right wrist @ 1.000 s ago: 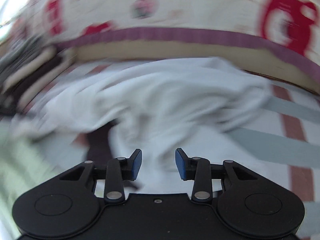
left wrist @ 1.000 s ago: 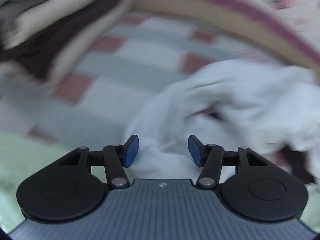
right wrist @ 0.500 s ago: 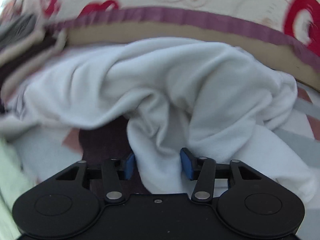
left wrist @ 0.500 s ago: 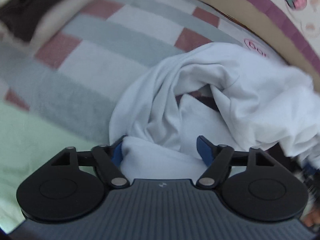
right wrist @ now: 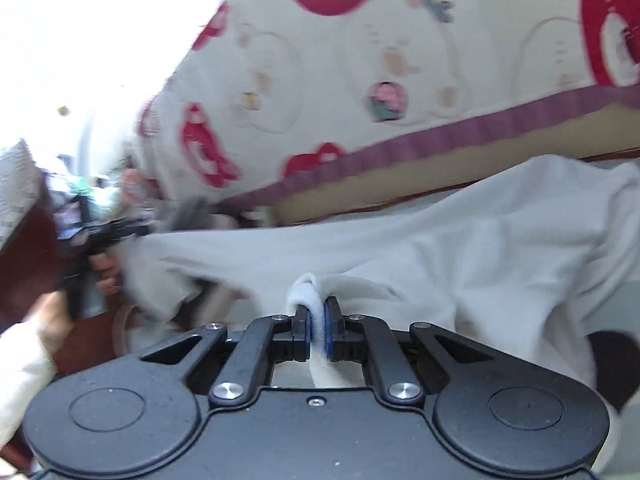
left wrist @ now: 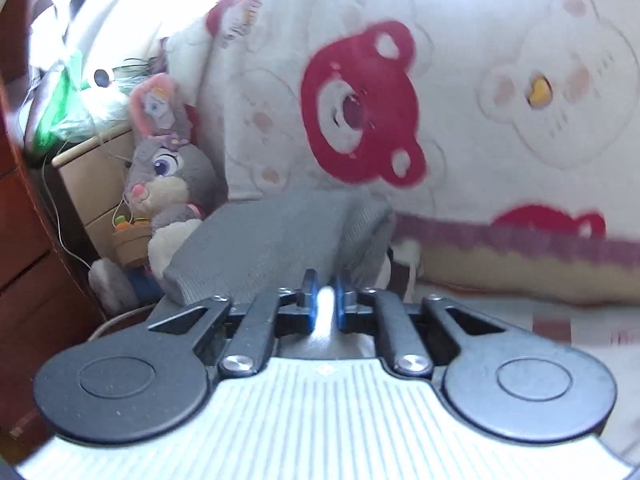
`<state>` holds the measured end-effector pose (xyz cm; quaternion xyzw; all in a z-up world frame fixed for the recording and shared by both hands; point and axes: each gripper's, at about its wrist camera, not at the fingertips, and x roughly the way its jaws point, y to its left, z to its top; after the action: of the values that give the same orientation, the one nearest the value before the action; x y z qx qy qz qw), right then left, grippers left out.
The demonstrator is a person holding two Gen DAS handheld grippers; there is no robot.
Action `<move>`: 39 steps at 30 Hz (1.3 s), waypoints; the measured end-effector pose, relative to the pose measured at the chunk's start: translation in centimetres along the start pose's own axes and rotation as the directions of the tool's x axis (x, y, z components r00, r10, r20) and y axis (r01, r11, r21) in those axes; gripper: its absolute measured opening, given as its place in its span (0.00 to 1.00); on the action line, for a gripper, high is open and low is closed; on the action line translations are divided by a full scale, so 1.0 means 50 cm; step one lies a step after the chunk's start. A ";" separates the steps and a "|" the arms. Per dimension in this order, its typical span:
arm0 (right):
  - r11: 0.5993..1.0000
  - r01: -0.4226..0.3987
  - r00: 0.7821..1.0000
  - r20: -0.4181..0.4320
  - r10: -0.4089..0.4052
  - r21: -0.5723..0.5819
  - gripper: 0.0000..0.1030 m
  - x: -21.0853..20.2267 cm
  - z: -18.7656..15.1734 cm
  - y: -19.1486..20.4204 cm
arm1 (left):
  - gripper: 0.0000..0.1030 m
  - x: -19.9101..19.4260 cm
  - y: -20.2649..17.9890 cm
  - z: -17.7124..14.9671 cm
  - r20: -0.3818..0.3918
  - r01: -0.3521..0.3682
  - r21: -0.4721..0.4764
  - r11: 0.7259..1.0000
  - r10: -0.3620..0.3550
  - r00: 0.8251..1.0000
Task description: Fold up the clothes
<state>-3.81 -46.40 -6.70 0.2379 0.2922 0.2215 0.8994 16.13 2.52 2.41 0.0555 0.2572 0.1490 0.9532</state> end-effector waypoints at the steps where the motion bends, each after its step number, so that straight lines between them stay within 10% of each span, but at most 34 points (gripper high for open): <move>1: 0.999 0.031 1.000 -0.006 -0.031 -0.024 0.09 0.002 -0.015 0.011 | 0.16 0.001 -0.010 -0.017 -0.028 0.026 0.011 1.000 -0.026 0.999; 3: 0.994 0.105 0.994 -0.037 -0.106 -0.036 0.09 0.019 -0.039 0.007 | 0.42 -0.011 -0.034 -0.070 -0.073 0.104 0.035 0.994 -0.101 0.992; 7: 0.989 0.131 0.990 -0.067 -0.127 0.069 0.09 0.042 -0.067 -0.030 | 0.47 -0.050 -0.101 -0.198 -0.196 0.312 0.068 0.948 -0.294 0.936; 15: 0.986 0.162 0.986 -0.046 -0.160 0.049 0.09 0.071 -0.078 -0.061 | 0.47 -0.212 -0.209 -0.366 -0.315 0.709 0.079 0.700 -0.658 0.684; 19: 0.992 0.059 0.998 -0.028 -0.056 0.113 0.09 0.050 -0.061 -0.038 | 0.49 -0.282 -0.233 -0.350 -0.251 0.844 0.016 0.537 -0.815 0.523; 22: 0.997 -0.055 0.999 -0.003 0.055 -0.058 0.09 0.010 -0.059 0.050 | 0.55 -0.313 -0.252 -0.369 -0.243 0.891 -0.018 0.454 -0.866 0.436; 24: 0.985 -0.145 0.989 -0.015 0.145 -0.093 0.09 -0.012 -0.073 0.077 | 0.55 -0.314 -0.272 -0.391 -0.275 0.897 -0.049 0.440 -0.869 0.412; 29: 1.000 -0.024 1.000 0.005 0.024 -0.003 0.09 -0.017 -0.072 0.014 | 0.56 -0.292 -0.301 -0.410 -0.274 0.897 -0.183 0.403 -0.897 0.347; 33: 1.000 -0.017 0.998 0.057 0.017 0.000 0.09 -0.026 -0.033 0.003 | 0.68 -0.269 -0.336 -0.416 -0.308 0.872 -0.229 0.432 -0.882 0.356; 39: 0.992 0.099 0.990 0.106 -0.090 -0.081 0.09 -0.015 0.032 0.012 | 0.73 -0.293 -0.338 -0.435 -0.359 0.885 -0.239 0.400 -0.883 0.303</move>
<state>-3.49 -46.80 -4.90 0.1957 0.2468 0.1783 0.9322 -2.65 -17.45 -12.48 -0.1270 0.4489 -0.3900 0.7939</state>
